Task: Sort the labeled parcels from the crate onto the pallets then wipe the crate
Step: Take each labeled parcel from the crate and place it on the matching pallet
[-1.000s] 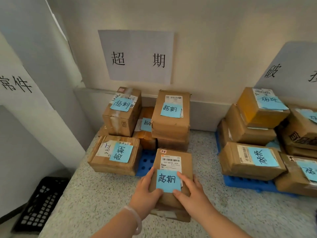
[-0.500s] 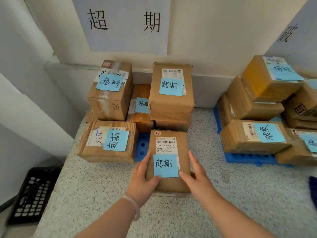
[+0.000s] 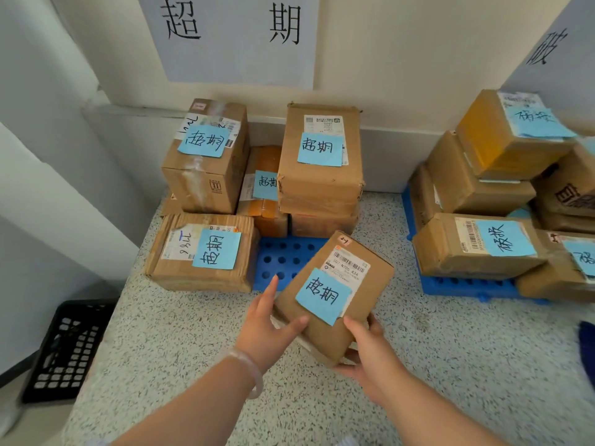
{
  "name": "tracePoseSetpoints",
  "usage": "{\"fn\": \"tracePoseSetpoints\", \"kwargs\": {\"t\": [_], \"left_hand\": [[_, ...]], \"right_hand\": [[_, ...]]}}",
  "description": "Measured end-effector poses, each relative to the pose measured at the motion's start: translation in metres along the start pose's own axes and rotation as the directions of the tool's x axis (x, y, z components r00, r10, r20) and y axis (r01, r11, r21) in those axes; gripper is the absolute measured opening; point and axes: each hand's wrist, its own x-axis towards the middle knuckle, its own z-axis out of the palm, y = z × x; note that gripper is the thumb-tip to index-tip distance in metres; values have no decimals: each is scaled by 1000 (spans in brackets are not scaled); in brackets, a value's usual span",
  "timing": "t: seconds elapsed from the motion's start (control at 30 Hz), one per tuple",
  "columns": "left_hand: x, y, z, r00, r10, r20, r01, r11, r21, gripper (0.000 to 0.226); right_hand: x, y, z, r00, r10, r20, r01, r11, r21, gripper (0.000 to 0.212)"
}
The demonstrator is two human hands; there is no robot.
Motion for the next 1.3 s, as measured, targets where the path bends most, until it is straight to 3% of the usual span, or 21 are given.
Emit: {"fn": "tracePoseSetpoints", "kwargs": {"t": [0.07,0.17,0.27,0.37,0.47,0.57,0.63,0.67,0.73,0.77,0.87,0.97,1.13,1.3], "left_hand": [[0,3,2,999,5,-39,-3,999,38,91],[7,10,0,995,-11,-98,19,996,82,85],[13,18,-3,990,3,-138,16,990,140,74],[11,19,-1,982,57,-179,-19,978,208,71],[3,14,6,991,99,-85,-54,902,428,91],[-1,9,9,994,111,21,-98,753,651,105],[2,9,7,992,115,42,-109,679,726,101],[3,11,6,991,123,49,-118,650,751,96],[7,14,2,986,147,75,-148,593,792,87],[8,15,1,984,156,89,-163,568,807,83],[9,18,-3,976,199,86,-175,492,853,72],[10,21,-5,966,249,69,-176,440,880,70],[0,17,-5,944,263,199,-289,369,883,70],[8,14,-10,953,216,215,-278,331,902,71]], "right_hand": [[0,1,8,1000,14,10,-14,1000,1,70],[-2,-1,15,1000,4,27,2,973,-230,80],[-6,-6,13,999,-27,34,37,945,-326,74],[-10,-8,14,999,-50,20,54,958,-282,65],[-14,-6,17,999,-44,19,47,968,-248,57],[-19,-8,18,987,-158,-24,137,911,-388,40],[-21,-11,14,931,-365,-15,292,770,-567,33],[-22,-14,12,872,-488,37,383,633,-673,33],[-19,-19,7,722,-654,226,492,256,-832,42],[-15,-22,5,687,-652,322,490,88,-867,51],[-3,-28,2,770,-462,441,390,-208,-897,74],[4,-24,3,797,-404,449,343,-310,-887,82],[4,-17,16,796,-451,405,287,-308,-907,84],[10,-15,25,800,-418,431,303,-339,-891,85]]}}
